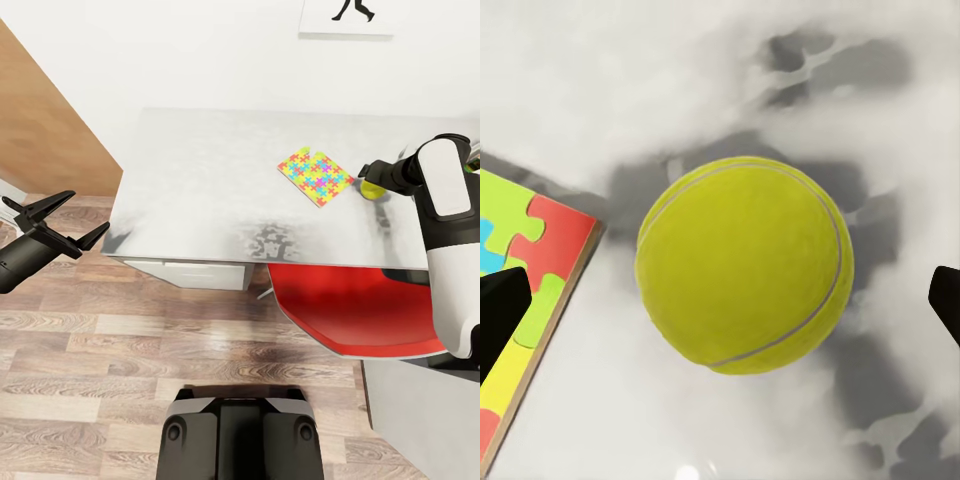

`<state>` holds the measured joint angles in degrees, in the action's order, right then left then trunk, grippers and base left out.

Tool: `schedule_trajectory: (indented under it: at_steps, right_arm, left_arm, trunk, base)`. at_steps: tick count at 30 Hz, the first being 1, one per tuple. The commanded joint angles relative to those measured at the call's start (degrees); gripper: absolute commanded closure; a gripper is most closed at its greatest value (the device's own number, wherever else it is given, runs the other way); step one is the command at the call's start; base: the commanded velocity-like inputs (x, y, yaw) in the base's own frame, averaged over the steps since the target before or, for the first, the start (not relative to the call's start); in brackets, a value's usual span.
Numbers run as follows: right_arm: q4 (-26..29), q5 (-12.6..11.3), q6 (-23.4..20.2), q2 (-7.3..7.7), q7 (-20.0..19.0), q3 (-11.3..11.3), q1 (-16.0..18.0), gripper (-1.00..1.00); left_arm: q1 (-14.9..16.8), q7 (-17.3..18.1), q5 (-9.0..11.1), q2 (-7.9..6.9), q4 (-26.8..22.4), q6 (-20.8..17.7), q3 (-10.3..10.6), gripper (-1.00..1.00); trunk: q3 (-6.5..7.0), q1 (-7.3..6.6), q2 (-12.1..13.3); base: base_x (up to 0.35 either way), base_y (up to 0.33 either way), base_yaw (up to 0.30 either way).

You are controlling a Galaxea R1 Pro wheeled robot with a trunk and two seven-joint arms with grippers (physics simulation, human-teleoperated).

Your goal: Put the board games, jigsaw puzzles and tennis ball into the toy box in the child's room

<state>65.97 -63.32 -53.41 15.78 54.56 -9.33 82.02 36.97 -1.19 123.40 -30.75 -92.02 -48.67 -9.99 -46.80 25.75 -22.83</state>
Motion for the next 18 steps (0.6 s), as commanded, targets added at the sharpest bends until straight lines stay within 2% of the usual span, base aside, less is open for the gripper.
schedule_trajectory:
  at_steps: [1,18]
  right_arm:
    - [0.03,-0.49,-0.12,0.04,0.56,-0.16,0.06,-1.0]
    - [0.03,-0.49,0.15,-0.03,0.55,-0.16,0.03,-1.0]
  left_arm:
    - [0.03,-0.13,0.18,-0.01,0.0,-0.2,-0.03,-1.0]
    - [0.03,-0.13,0.17,-0.01,0.0,-0.2,-0.03,-1.0]
  trunk:
    - [-0.09,0.03,-0.09]
    - [-1.18,0.03,-0.09]
  base:
    - [0.0,0.0,0.0]
    - [0.0,0.0,0.0]
